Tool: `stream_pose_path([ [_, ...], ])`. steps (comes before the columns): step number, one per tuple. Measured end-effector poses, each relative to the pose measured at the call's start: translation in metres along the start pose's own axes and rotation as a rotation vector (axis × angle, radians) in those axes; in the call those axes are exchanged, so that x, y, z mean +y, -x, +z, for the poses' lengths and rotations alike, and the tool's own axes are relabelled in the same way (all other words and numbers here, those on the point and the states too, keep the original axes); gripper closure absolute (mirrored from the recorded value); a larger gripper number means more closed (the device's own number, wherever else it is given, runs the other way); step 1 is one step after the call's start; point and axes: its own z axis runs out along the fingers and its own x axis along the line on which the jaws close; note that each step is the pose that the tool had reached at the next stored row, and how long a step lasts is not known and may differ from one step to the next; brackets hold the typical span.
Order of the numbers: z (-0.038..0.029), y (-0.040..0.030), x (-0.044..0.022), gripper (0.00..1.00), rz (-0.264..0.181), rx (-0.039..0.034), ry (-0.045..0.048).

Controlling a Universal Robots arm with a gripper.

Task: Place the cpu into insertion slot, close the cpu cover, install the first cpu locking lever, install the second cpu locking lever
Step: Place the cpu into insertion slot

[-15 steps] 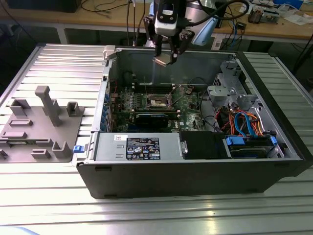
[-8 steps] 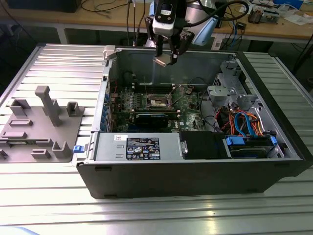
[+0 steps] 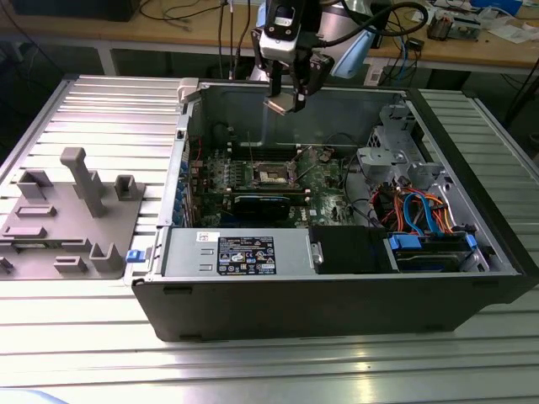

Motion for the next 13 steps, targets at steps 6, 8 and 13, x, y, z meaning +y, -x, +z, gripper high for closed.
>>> stream_pose_path([
  [6,0.0005,0.0002,0.0001,0.46,0.039,-0.003,0.0003],
  [8,0.0007,0.0002,0.0002,0.46,0.049,-0.0038,0.0003],
  [13,0.0009,0.0005,0.0004,0.46,0.069,-0.0058,0.0],
])
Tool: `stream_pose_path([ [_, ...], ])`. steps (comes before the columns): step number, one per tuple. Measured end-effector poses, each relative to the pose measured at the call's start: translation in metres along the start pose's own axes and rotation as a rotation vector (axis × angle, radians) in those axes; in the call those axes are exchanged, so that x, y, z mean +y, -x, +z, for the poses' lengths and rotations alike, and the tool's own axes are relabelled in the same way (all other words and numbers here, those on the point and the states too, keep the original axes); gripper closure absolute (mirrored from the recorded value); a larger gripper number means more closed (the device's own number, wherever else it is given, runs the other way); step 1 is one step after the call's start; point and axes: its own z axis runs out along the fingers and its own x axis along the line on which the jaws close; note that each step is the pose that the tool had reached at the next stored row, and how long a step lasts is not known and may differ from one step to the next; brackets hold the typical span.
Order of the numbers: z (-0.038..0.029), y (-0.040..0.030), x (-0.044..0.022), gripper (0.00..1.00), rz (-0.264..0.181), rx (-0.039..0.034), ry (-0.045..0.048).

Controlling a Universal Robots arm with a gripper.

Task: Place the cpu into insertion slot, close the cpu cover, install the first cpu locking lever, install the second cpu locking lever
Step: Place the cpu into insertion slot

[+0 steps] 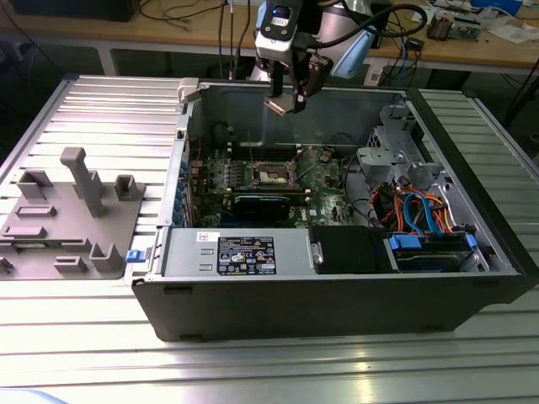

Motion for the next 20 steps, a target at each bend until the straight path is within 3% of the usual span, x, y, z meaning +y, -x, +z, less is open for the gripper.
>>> stream_pose_path([
  [13,0.0008,0.0001,0.0,0.46,0.001,-0.0016,-0.0012],
  [20,0.0024,0.0001,-0.0001,0.46,0.021,-0.0109,-0.0074],
])
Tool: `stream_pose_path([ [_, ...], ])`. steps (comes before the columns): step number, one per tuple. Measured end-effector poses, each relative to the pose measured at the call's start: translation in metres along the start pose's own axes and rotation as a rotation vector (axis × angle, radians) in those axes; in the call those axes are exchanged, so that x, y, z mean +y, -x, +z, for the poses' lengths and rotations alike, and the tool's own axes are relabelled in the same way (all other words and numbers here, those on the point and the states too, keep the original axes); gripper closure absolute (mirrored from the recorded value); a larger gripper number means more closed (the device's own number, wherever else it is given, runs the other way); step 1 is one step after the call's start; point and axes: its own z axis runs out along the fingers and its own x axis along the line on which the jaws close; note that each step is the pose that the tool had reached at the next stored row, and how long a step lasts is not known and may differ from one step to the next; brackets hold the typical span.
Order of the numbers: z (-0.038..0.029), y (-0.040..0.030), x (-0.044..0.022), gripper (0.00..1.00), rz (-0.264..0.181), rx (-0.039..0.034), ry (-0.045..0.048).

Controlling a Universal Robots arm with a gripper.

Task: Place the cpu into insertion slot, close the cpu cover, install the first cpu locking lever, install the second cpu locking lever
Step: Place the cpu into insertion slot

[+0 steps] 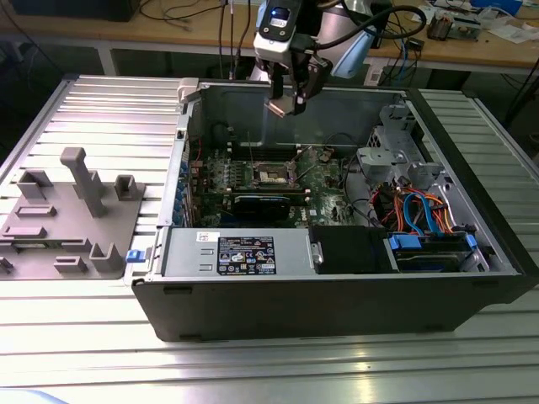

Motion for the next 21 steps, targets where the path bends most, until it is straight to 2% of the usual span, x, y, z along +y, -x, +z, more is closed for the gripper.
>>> stream_pose_path([
  [7,0.0007,0.0,0.0,0.46,0.011,-0.0048,-0.0032],
  [21,0.0017,0.0,-0.0001,0.46,0.012,-0.0049,-0.0032],
])
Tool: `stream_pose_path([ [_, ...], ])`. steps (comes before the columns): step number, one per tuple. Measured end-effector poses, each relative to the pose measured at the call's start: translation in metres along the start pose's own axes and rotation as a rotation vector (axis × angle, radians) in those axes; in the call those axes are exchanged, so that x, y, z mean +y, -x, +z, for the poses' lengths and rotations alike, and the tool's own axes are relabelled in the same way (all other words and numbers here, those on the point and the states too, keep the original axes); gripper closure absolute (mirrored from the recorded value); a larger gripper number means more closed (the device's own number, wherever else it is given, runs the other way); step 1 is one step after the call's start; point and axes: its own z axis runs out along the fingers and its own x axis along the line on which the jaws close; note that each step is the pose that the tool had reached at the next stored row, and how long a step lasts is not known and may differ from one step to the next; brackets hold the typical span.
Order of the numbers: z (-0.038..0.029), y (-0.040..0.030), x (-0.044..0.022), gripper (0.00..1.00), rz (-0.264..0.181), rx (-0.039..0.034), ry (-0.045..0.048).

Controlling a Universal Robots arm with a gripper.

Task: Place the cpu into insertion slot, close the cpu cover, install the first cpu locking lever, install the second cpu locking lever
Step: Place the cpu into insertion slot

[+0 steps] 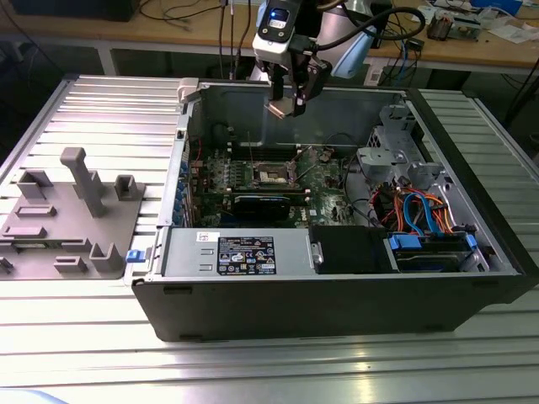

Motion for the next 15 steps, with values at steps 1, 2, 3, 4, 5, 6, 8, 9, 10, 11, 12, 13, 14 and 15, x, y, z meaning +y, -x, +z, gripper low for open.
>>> stream_pose_path([
  [1,0.0,0.0,0.0,0.46,0.002,-0.0001,0.0],
  [2,0.0,0.0,0.0,0.46,0.007,-0.0003,0.0],
  [3,0.0001,0.0,0.0,0.46,0.012,-0.0007,0.0001],
  [4,0.0002,0.0,0.0,0.46,0.021,-0.0011,0.0001],
  [5,0.0003,0.0,0.0,0.46,0.033,-0.0019,0.0001],
  [6,0.0004,0.0,0.0,0.46,0.052,-0.003,0.0],
  [8,0.0006,0.0,-0.0001,0.46,0.081,-0.0047,-0.0001],
  [9,0.0008,0.0,-0.0001,0.46,0.092,-0.0053,-0.0001],
  [10,0.0008,0.0,0.0,0.46,0.102,-0.0059,-0.0001],
  [11,0.0009,0.0,-0.0001,0.46,0.109,-0.0063,-0.0001],
  [12,0.001,0.0,-0.0001,0.46,0.115,-0.0066,-0.0001],
  [13,0.001,0.0,-0.0001,0.46,0.119,-0.0069,-0.0001],
  [14,0.0011,0.0,-0.0001,0.46,0.125,-0.0072,-0.0001],
  [15,0.0012,0.0,-0.0001,0.46,0.129,-0.0075,-0.0002],
])
